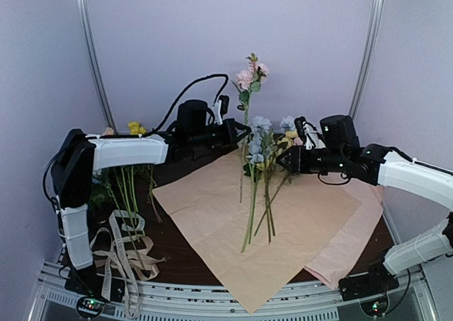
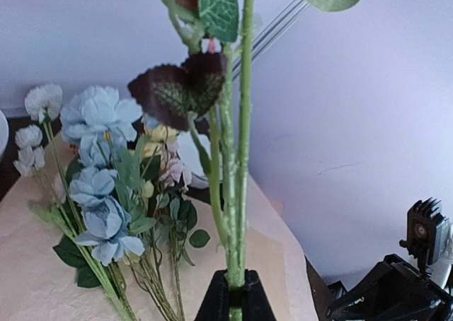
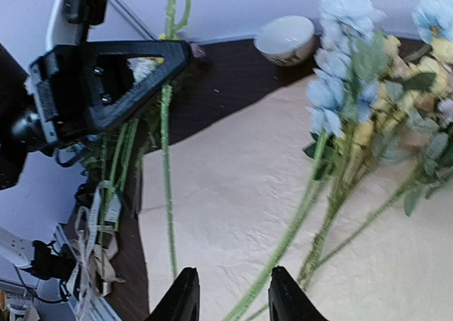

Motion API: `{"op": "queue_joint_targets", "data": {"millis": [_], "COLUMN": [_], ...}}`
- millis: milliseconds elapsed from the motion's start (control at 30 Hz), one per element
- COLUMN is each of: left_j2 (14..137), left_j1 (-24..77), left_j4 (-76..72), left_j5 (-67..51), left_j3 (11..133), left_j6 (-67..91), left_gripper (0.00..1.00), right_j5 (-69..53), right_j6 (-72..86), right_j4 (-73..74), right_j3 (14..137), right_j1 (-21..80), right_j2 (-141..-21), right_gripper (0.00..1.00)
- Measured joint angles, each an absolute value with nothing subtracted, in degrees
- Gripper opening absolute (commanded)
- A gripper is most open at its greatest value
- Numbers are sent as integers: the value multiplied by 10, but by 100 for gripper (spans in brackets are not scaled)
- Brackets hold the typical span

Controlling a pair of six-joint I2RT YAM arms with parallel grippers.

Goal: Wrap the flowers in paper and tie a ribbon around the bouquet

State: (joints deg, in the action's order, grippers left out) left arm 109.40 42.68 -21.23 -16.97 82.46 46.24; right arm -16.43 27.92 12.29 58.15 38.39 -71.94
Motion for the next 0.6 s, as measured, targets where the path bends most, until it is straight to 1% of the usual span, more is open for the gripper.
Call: {"op": "queue_joint_targets", "data": {"millis": [100, 300, 333, 367, 433, 500, 567, 600], "left_j2": [1165, 1245, 1259, 1270, 1289, 1306, 1319, 1324], "left_j1": [448, 469, 470, 470, 472, 473, 474, 475], "left_j4": [-136, -43, -33, -23, -5, 17, 53, 73], "left_j5": [-168, -163, -163, -160, -154, -151, -144, -139], "left_j3": [900, 945, 950, 954, 964, 978, 1003, 1018], "left_j6": [471, 489, 493, 495, 496, 494, 481, 468], "left_gripper": [0, 0, 4, 11, 32, 48, 60, 64], "right_j5": [-130, -83, -77, -73, -62, -52, -45, -42], "right_j6": [300, 319, 321, 322, 326, 329, 330, 330], "right_j4": [153, 208, 214, 218, 231, 241, 250, 255], "right_j3": [539, 496, 493, 491, 491, 490, 487, 484], "right_j1": [364, 349, 345, 341, 331, 321, 306, 296], "right_j2": [-719, -719, -719, -719, -719, -718, -718, -718], "right_gripper": [34, 34, 34, 34, 34, 34, 34, 34]}}
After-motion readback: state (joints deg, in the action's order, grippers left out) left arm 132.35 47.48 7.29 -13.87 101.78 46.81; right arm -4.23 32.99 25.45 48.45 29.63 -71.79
